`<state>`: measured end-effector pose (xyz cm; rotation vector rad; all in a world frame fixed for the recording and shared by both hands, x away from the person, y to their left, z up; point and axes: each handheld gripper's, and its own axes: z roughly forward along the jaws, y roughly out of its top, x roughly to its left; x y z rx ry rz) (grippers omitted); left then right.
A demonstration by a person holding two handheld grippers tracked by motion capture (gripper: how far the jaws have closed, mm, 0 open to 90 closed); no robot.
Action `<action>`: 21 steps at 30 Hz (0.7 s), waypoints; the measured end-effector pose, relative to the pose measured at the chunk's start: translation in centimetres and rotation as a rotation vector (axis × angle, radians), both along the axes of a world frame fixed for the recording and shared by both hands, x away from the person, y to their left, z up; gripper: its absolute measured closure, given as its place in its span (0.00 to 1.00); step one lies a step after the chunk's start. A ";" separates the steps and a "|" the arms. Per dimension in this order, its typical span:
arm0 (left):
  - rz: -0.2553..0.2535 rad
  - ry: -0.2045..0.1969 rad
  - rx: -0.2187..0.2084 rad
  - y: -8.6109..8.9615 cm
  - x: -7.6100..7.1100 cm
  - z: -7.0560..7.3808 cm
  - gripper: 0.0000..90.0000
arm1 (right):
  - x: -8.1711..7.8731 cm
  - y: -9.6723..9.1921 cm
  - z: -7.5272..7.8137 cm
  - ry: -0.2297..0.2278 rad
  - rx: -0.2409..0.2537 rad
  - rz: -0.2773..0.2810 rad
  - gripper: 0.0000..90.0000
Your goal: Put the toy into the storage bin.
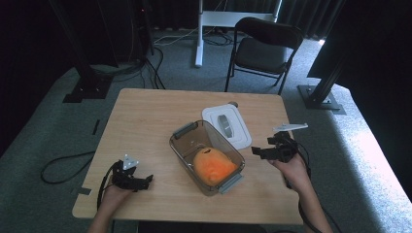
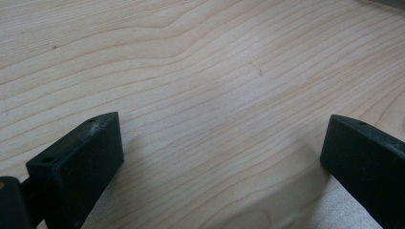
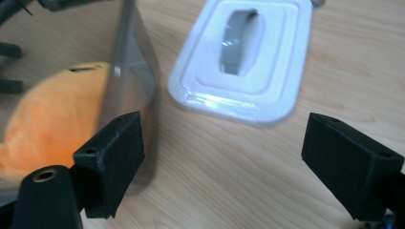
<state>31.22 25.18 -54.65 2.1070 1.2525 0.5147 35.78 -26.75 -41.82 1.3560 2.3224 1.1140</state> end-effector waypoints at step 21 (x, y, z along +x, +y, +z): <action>-0.001 0.001 0.001 0.0 0.0 0.0 0.01 | -0.1 -7.1 -4.6 0.047 -0.080 -0.274 0.16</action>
